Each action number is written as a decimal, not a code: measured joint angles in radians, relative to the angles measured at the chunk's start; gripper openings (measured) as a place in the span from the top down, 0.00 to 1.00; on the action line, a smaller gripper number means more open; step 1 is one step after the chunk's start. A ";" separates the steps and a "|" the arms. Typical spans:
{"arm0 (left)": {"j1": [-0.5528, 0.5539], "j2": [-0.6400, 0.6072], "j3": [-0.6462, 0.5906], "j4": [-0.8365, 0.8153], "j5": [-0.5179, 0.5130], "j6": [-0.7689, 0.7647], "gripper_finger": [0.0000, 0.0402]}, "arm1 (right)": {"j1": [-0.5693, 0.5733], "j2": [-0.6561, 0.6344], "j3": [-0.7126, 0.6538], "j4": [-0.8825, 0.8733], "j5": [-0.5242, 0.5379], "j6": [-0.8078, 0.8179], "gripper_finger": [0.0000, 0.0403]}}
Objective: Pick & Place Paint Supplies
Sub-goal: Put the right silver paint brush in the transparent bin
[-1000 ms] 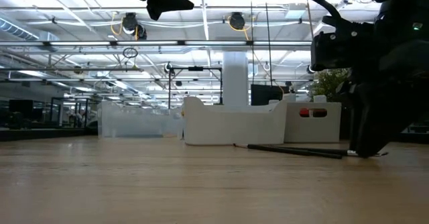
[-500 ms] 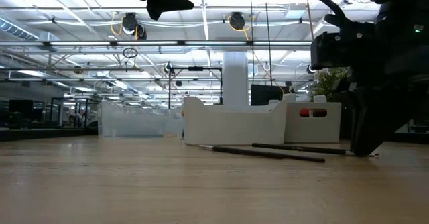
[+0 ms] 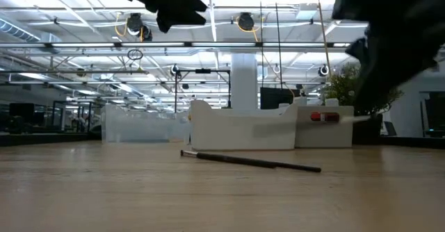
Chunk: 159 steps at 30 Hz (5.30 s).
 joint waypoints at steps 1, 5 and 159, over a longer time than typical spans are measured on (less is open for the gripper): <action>0.000 0.015 0.000 0.004 0.000 0.001 0.51 | 0.008 -0.018 0.000 0.007 0.030 -0.007 0.99; 0.000 0.053 -0.001 0.103 0.012 0.055 0.51 | 0.048 -0.091 0.000 0.028 0.183 -0.042 0.99; -0.154 0.740 0.288 0.220 0.060 0.121 0.51 | -0.052 -0.056 -0.252 0.609 0.041 -0.295 1.00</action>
